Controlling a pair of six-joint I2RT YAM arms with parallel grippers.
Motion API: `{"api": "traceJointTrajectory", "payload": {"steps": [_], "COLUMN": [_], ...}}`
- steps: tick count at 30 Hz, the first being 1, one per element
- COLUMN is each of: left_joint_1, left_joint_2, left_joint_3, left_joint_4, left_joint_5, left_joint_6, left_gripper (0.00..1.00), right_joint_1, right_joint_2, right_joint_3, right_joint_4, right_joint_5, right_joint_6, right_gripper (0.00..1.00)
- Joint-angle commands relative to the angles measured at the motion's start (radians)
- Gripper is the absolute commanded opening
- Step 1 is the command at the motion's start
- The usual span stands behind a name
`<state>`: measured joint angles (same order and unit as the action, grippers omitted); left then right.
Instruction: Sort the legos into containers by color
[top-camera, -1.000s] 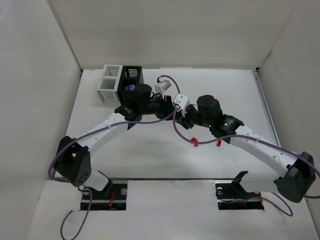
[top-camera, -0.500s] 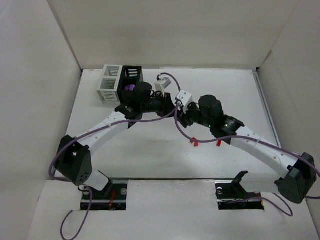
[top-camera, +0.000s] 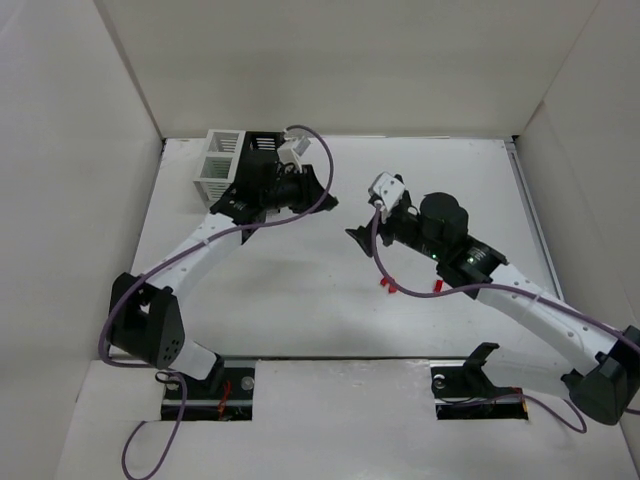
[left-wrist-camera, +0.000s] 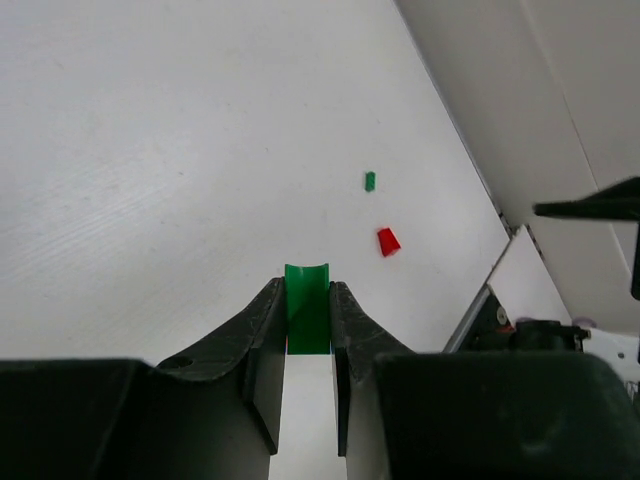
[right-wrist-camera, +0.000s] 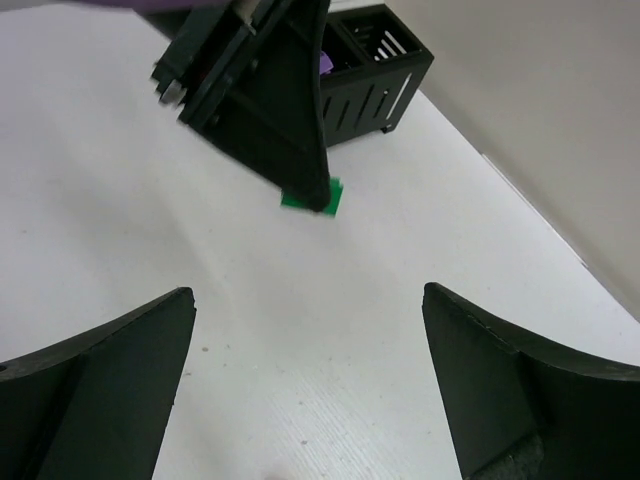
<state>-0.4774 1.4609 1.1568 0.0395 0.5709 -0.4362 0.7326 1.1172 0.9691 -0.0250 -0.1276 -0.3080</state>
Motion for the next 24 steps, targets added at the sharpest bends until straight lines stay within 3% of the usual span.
{"api": "traceJointTrajectory", "payload": {"steps": [1, 7, 11, 18, 24], "left_joint_1": [0.08, 0.27, 0.397, 0.529, 0.539], "left_joint_2": [-0.044, -0.043, 0.013, 0.189, 0.295], "left_joint_3": [0.067, 0.135, 0.228, 0.354, 0.419], "left_joint_4": [0.004, -0.062, -0.156, -0.236, -0.282], "left_joint_5": [-0.031, -0.196, -0.472, -0.566, -0.634], "left_joint_6": [-0.006, 0.023, 0.046, 0.071, 0.091], "left_gripper": [0.0, 0.0, 0.0, 0.0, 0.0], "right_joint_1": [-0.002, -0.051, -0.142, -0.259, -0.357], "right_joint_2": [-0.071, -0.085, -0.022, 0.055, 0.075], "right_joint_3": [-0.01, -0.023, -0.003, 0.026, 0.026], "right_joint_4": [0.037, -0.016, -0.07, -0.09, -0.131], "right_joint_5": [0.009, 0.195, 0.218, 0.221, 0.281], "right_joint_6": [0.032, 0.111, 0.199, 0.256, 0.335], "right_gripper": [1.0, 1.0, 1.0, 1.0, 1.0]}}
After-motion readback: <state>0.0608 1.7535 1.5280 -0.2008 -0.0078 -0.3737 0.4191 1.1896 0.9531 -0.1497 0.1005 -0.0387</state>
